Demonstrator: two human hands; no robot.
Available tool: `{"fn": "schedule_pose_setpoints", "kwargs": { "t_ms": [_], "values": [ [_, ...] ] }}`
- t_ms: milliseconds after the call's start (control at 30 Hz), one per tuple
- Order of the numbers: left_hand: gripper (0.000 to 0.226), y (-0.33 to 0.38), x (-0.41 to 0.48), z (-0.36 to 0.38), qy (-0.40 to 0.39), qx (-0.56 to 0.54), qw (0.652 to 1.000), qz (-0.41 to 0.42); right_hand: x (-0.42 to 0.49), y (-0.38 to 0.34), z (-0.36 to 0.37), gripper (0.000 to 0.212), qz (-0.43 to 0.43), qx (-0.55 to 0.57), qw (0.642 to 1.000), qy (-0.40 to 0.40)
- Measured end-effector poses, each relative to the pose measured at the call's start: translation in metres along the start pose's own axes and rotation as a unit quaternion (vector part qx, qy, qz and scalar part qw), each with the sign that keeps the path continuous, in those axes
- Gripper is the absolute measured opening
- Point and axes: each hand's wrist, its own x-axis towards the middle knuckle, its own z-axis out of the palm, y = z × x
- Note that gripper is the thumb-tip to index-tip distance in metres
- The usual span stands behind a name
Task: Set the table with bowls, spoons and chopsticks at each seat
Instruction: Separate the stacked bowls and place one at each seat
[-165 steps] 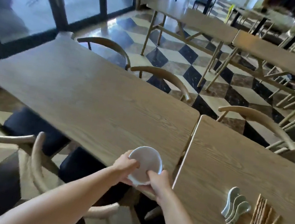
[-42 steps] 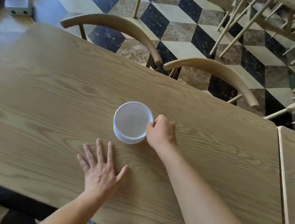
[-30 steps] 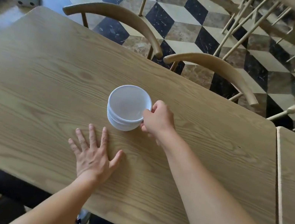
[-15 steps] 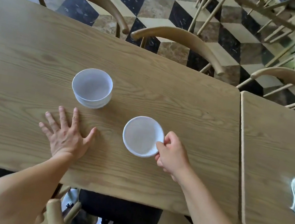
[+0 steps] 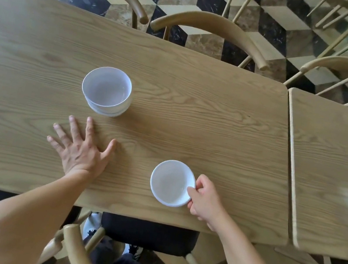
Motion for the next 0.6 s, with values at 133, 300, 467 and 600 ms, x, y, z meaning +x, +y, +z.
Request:
{"fn": "schedule_pose_setpoints", "kwargs": {
  "t_ms": [133,300,467,600],
  "values": [
    [0.098,-0.0008,0.0010,0.0008,0.007,-0.004,1.000,0.000,-0.0010,0.0023,0.0030,0.020,0.001,0.011,1.000,0.001],
    [0.098,-0.0014,0.0003,0.0009,0.009,-0.010,1.000,0.000,0.0000,0.0021,0.0077,0.024,-0.011,0.035,0.999,0.011],
    [0.098,-0.0014,0.0003,0.0004,0.006,-0.007,1.000,-0.003,0.0005,0.0020,0.0077,0.024,-0.021,0.015,1.000,0.014],
    [0.098,0.0000,0.0008,0.0004,0.007,-0.008,1.000,-0.003,-0.0006,0.0078,0.0053,0.024,-0.003,0.017,1.000,0.023]
  ]
}}
